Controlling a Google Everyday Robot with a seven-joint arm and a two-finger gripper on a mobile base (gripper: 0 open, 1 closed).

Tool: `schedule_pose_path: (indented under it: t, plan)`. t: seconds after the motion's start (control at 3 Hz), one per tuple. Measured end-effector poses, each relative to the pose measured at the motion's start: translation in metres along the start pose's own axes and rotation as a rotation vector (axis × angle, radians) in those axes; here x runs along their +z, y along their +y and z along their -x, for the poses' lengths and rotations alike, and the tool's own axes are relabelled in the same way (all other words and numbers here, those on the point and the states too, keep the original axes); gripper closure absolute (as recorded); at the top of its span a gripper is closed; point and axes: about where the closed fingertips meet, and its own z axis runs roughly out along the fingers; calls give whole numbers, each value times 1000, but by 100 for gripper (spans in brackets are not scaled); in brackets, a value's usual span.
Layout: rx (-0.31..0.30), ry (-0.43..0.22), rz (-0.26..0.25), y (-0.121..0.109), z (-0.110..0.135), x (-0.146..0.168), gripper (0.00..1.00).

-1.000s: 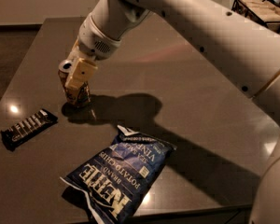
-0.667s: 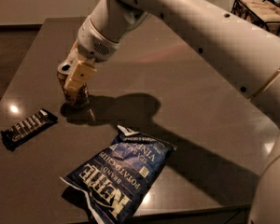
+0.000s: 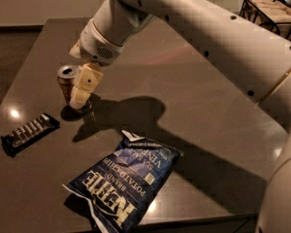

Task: Move orange can near rxbar chocolate

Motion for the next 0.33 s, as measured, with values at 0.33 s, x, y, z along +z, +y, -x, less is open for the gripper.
schedule_pose_path:
  t: [0.33]
  plan:
    - [0, 0, 0, 0, 0, 0, 0]
